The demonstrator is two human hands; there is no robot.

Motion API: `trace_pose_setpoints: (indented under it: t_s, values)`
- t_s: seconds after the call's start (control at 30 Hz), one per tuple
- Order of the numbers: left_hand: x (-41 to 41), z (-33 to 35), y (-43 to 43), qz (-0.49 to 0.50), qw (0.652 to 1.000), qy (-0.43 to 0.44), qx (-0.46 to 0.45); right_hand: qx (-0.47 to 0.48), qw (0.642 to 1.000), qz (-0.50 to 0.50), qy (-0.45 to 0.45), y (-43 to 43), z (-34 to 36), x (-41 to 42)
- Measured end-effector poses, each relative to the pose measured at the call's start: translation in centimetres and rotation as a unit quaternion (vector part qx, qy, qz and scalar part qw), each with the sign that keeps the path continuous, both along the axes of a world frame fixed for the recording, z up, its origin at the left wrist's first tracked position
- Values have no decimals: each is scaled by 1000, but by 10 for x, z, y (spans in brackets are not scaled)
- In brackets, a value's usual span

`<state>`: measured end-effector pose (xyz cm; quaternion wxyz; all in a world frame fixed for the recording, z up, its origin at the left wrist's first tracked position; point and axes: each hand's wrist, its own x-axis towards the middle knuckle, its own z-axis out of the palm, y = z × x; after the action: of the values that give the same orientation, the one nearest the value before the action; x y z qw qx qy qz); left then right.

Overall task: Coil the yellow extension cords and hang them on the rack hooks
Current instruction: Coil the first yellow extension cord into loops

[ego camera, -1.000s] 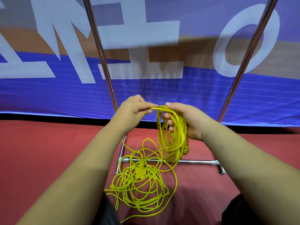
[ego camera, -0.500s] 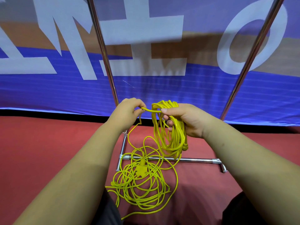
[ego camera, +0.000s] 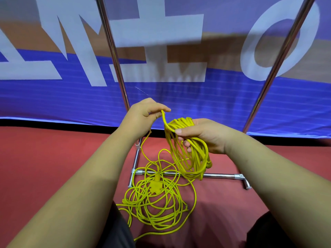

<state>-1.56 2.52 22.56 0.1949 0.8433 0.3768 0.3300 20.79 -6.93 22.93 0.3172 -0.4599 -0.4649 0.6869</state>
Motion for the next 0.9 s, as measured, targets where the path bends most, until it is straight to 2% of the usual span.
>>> trace_pose_setpoints:
  t_s: [0.13,0.27,0.33,0.4,0.47,0.6,0.7,0.77,0.9]
  values:
    - [8,0,-1,94,995,-28,-19,28,999,23,-30,-1,-1,-10]
    - [10,8,2,140,971,-153,-121,23,999,17,-37,0,-9,-20]
    - [9,10,2,141,966,-157,-148,20,998,17,-50,0,-12,-23]
    - [8,9,0,134,955,-187,-189,13,997,27,-73,-1,-13,-25]
    - [8,10,-3,120,926,-246,-258,-5,996,21,-86,-2,-12,-28]
    - [1,12,-1,27,888,-290,-356,-40,998,-24,-38,7,-17,-29]
    - [2,15,-6,-5,902,-245,-355,-55,995,-82,0,15,-26,-24]
    - [4,16,-10,-23,900,-255,-353,-55,992,-109,8,18,-31,-22]
    - [2,22,-5,-75,819,-396,-408,-34,992,-124,19,23,-36,-22]
